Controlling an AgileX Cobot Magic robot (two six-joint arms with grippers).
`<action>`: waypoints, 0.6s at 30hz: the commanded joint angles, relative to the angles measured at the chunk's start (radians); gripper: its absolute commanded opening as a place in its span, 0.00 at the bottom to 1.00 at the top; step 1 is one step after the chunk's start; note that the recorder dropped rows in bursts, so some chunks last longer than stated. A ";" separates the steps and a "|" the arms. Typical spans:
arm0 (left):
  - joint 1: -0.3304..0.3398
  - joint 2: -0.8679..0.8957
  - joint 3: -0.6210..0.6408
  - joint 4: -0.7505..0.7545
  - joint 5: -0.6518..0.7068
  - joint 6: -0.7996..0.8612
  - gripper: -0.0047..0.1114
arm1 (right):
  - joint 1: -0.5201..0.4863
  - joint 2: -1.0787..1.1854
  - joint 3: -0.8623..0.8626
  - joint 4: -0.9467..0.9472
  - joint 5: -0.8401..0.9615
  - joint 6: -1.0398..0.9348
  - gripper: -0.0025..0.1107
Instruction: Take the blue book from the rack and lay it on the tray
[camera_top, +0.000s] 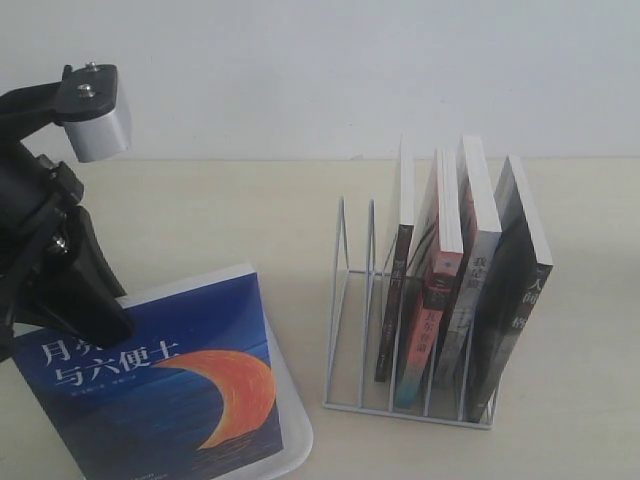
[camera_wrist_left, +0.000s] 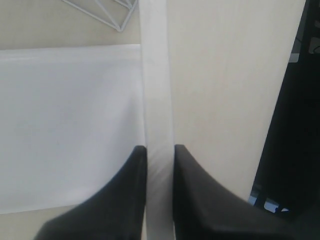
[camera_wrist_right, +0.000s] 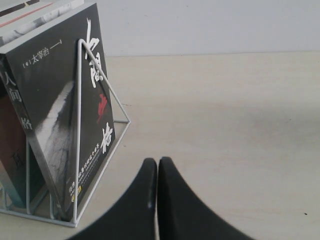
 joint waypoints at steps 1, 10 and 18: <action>0.002 -0.001 0.001 -0.028 -0.008 0.008 0.08 | -0.003 -0.004 -0.001 -0.004 -0.006 0.001 0.02; 0.002 -0.001 0.001 -0.016 -0.008 0.008 0.08 | -0.003 -0.004 -0.001 -0.004 -0.006 0.001 0.02; 0.002 -0.001 0.001 -0.012 -0.008 0.008 0.08 | -0.003 -0.004 -0.001 -0.004 -0.006 0.001 0.02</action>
